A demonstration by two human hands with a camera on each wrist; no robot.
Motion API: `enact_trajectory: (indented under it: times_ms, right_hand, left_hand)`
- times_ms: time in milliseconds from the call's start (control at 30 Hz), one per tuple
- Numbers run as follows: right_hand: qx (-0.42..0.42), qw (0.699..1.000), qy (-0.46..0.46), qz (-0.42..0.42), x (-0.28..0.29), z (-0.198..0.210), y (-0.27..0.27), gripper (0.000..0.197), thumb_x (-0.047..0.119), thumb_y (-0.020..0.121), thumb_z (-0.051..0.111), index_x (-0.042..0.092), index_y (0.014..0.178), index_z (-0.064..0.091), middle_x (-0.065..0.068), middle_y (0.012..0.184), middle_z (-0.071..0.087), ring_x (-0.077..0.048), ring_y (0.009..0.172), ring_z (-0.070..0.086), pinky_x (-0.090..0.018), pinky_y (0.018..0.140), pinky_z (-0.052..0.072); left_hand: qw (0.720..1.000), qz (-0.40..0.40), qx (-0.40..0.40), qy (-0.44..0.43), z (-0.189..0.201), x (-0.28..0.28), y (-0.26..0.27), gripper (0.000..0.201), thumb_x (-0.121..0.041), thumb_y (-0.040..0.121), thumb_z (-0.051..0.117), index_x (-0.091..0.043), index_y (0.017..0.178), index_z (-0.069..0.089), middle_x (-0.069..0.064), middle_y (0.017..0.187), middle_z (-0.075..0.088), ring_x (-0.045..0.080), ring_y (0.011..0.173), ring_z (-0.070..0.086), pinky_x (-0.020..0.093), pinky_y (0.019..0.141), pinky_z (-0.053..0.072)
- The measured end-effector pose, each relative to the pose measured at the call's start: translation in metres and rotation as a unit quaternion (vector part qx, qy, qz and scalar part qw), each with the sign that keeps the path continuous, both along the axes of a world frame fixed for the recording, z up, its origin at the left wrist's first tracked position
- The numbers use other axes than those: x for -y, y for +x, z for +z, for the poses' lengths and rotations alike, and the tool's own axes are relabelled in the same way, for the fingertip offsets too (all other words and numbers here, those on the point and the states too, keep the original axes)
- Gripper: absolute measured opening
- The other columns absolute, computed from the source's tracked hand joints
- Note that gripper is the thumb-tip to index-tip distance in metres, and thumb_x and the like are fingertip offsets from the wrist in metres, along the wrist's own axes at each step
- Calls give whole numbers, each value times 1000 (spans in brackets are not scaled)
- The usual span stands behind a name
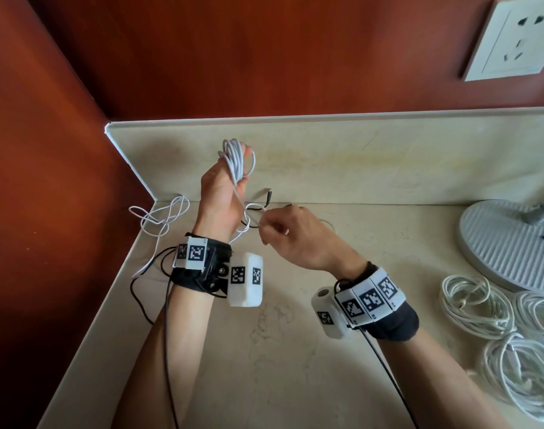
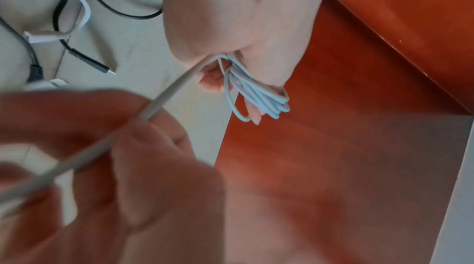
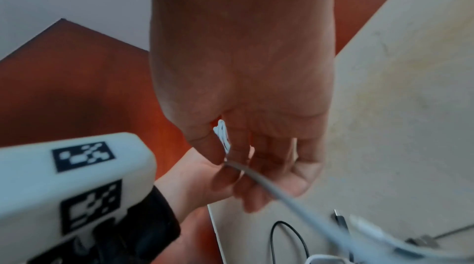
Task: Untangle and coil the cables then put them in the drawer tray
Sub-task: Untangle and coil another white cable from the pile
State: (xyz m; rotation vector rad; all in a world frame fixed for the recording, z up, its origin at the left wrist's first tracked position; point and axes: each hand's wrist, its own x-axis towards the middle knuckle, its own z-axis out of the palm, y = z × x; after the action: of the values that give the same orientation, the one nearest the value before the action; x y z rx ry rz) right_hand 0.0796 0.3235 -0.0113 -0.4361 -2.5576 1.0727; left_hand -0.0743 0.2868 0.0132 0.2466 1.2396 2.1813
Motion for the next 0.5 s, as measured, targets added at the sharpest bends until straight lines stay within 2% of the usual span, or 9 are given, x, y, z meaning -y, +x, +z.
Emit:
enact_trajectory:
  times_ms: [67,133,200,233,300,367,433,500]
  right_hand:
    - [-33,998,-47,-36,-3,-2,-1,13,21,99,57,13,101,67,3,93,70,-14,85,67,-41,80,56]
    - [-121,982,-109,-95,-6,1,-1,18,23,104,58,12,119,61,8,103,70,-6,89,69,-31,79,58]
    - [-185,960,-150,-147,-10,8,1,18,27,107,55,12,116,61,12,99,70,-6,85,70,-29,73,59]
    - [-197,954,-157,-165,-12,10,2,18,29,108,53,15,110,63,13,94,71,-6,81,70,-31,71,59]
    - [-206,947,-160,-186,-17,12,6,20,30,108,54,20,96,66,17,80,70,-5,72,67,-33,67,57]
    - [-227,940,-160,-196,-19,12,8,23,27,108,55,21,89,68,19,75,68,-5,70,64,-35,67,56]
    - [-238,935,-174,-198,-22,10,9,21,21,107,54,16,92,69,12,79,70,-9,74,66,-40,69,58]
    - [-239,930,-201,-194,-22,9,7,18,14,105,53,9,97,68,1,83,72,-12,77,69,-40,67,59]
  left_hand:
    - [999,-44,-29,2,0,0,10,30,-5,103,54,-15,82,73,-7,74,73,3,67,69,17,64,53]
    - [991,-104,-76,-15,0,1,21,32,-6,99,60,-18,75,77,-4,74,71,8,70,68,24,64,53]
    - [982,-145,-119,-29,-2,1,31,26,-8,96,65,-17,75,80,1,78,72,15,75,66,31,67,53]
    - [977,-159,-137,-33,-3,0,35,25,-7,95,66,-16,77,80,3,81,72,19,80,65,37,73,54]
    - [970,-170,-167,-41,-5,-2,40,24,-3,95,66,-13,79,81,6,89,74,23,93,67,48,93,54]
    - [966,-160,-193,-68,-7,-4,41,23,0,95,64,-9,82,81,4,90,75,19,97,68,47,105,49]
    - [960,-138,-226,-92,-8,-5,40,17,0,96,62,5,89,76,3,90,74,17,95,67,44,103,51]
    - [951,-113,-266,-108,-8,-3,38,17,-4,95,62,6,91,75,5,92,70,16,92,65,37,91,51]
